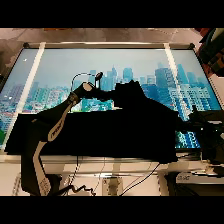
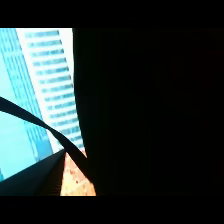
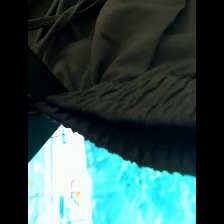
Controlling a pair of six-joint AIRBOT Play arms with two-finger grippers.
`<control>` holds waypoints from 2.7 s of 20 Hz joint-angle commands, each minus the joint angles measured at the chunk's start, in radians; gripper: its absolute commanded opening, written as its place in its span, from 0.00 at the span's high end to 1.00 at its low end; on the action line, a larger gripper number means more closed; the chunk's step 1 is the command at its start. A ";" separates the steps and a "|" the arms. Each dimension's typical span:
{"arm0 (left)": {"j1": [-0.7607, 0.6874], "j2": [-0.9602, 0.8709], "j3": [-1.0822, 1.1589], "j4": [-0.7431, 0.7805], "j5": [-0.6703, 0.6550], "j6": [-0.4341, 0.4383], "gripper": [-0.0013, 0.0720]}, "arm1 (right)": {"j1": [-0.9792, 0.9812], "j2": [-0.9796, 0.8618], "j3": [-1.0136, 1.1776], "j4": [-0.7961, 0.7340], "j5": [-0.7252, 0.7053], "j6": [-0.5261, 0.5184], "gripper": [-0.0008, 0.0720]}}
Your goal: Fold the clothes and pants, and hang the long-sleeved shirts on hangers.
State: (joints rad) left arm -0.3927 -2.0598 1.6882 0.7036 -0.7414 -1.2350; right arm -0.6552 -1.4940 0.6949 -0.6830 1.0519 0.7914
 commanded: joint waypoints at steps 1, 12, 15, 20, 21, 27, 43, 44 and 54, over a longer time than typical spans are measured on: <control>-0.049 -0.029 0.031 -0.001 0.164 -0.007 0.25 | 0.001 0.002 0.001 0.001 0.015 0.000 0.95; -0.034 0.113 0.034 0.179 0.307 0.196 0.97 | 0.000 0.003 0.001 0.076 0.002 0.011 0.95; -0.011 0.254 0.034 0.508 0.231 0.196 0.97 | 0.000 0.016 0.001 0.133 -0.028 0.011 0.96; -0.014 0.448 0.034 0.816 0.121 0.196 0.97 | 0.000 0.068 0.001 0.131 -0.058 0.011 0.96; -0.018 0.472 0.034 0.813 0.092 0.195 0.97 | 0.000 0.076 0.001 0.128 -0.058 0.011 0.96; -0.102 0.436 0.032 0.807 -0.093 0.196 0.97 | 0.000 0.078 0.001 0.127 -0.051 0.019 0.96; -0.189 0.285 0.032 0.808 0.109 0.060 0.03 | 0.000 0.078 0.001 0.124 -0.039 0.029 0.95; -0.169 0.286 0.032 0.808 0.087 -0.029 0.04 | 0.000 0.078 0.001 0.124 -0.039 0.029 0.95; 0.264 0.229 -0.011 0.362 -0.423 0.199 0.25 | 0.001 0.078 0.001 0.124 -0.031 0.029 0.95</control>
State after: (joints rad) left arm -0.2466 -1.8023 1.6978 1.3144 -1.0054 -1.2186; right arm -0.6552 -1.4166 0.6949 -0.5591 1.0153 0.8207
